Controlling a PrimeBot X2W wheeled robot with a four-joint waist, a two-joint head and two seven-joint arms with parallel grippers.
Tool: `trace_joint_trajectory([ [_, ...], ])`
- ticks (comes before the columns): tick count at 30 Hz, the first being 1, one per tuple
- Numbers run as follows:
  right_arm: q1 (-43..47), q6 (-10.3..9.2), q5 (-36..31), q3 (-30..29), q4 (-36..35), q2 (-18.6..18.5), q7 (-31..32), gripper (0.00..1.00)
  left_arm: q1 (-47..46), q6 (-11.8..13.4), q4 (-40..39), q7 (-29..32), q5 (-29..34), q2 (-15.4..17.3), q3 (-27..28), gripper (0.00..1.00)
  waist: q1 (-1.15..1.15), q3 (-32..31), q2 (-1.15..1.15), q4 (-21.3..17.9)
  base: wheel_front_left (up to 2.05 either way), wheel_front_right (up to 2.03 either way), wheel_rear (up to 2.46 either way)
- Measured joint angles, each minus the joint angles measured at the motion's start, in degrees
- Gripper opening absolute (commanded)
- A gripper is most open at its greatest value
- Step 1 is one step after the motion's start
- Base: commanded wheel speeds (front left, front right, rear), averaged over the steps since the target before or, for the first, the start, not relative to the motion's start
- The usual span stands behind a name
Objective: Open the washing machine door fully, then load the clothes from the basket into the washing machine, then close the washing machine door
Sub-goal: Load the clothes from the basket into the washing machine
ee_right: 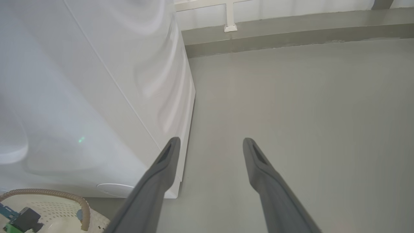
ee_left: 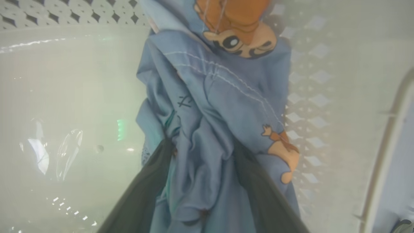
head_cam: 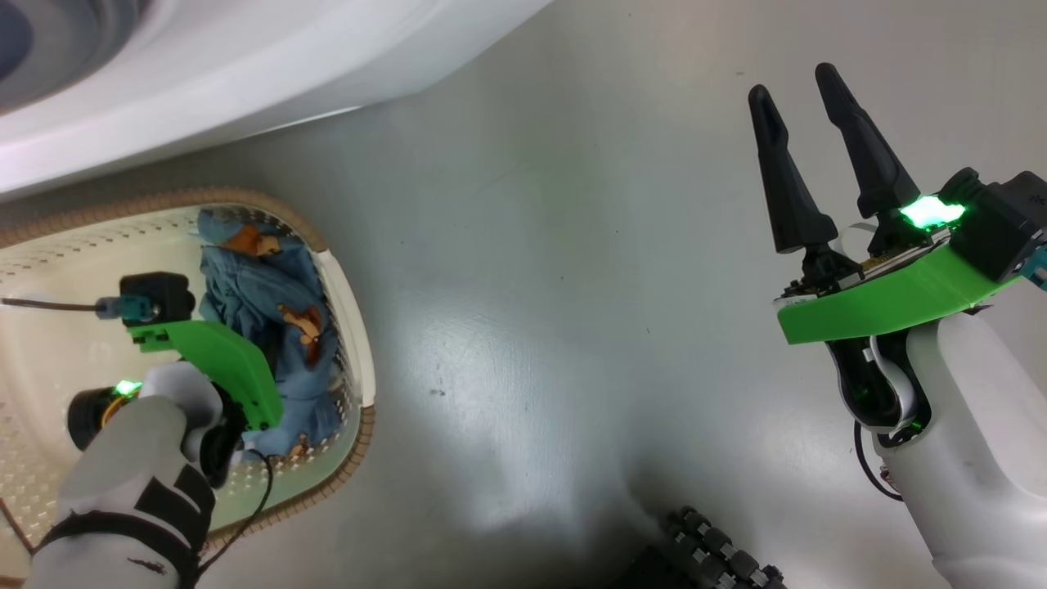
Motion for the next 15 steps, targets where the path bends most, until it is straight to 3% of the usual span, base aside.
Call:
trace_joint_trajectory([
  [1, 0.0, 0.0, 0.0, 0.0, 0.0, 0.0, 0.0, 1.0, 0.0, 0.0, 0.1, 0.0, 0.0, -0.2, -0.2, 0.0, 0.0, -0.1, 0.0, 0.0, 0.0, 0.0, 0.0],
  [15, 0.0, 0.0, 0.0, 0.3, 0.7, 0.0, 0.0, 1.0, 1.1, 0.0, -1.9, -1.8, -3.4, -0.3, -2.3, 0.0, 0.0, -3.6, 0.0, 0.7, 0.0, 0.0, 0.0],
])
